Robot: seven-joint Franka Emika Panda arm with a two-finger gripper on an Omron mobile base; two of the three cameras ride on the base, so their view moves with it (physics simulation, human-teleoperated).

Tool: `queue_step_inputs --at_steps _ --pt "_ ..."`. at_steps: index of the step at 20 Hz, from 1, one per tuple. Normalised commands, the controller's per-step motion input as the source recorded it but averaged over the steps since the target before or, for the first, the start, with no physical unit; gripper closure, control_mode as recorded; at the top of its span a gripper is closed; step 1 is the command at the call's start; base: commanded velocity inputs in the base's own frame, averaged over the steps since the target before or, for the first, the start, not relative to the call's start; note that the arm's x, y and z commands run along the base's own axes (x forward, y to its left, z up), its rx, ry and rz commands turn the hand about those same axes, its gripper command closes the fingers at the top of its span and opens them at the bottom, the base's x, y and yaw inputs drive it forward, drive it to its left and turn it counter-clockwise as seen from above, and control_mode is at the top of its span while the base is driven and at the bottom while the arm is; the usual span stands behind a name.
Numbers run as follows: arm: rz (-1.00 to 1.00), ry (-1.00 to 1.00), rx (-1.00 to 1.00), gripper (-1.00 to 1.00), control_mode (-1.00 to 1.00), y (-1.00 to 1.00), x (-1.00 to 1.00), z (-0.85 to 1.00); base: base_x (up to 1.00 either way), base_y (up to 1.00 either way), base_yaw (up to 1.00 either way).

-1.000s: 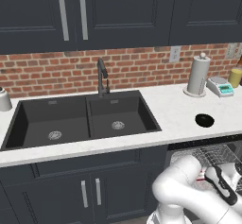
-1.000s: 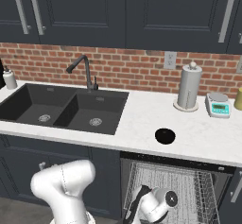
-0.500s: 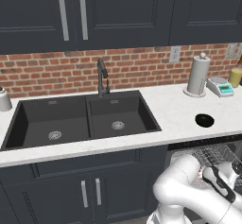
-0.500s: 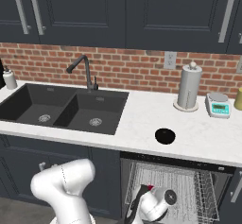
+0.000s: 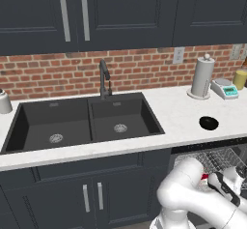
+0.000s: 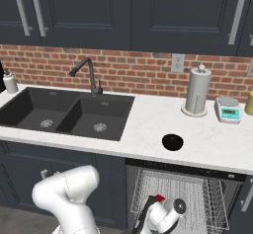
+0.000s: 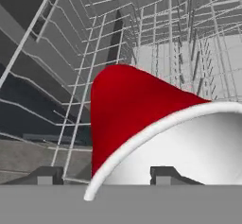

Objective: Pick up the cup and bowl from the counter, place them in the dishwasher, and close the dishwasher door.

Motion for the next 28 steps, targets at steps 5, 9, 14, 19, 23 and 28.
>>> queue_step_inputs --at_steps 5,9,14,19,23,28 --pt "0.0 0.35 0.0 -1.0 -1.0 -0.78 -0.42 -0.61 0.0 0.0 0.0" --pt "0.0 0.4 0.0 -1.0 -1.0 -0.84 -0.54 -0.62 0.0 0.0 0.0" --pt "-0.01 0.4 0.0 -1.0 -1.0 -0.93 -0.76 -0.46 0.0 0.0 0.0" --pt "-0.02 0.4 0.0 -1.0 -1.0 -1.0 -1.0 -0.39 0.0 0.0 0.0" --pt "-0.01 0.06 0.05 -1.0 -1.0 -0.72 -1.0 0.1 0.0 0.0 0.0" --pt "0.0 -0.57 0.1 -1.0 -1.0 -0.14 -1.0 0.97 0.0 0.0 0.0"
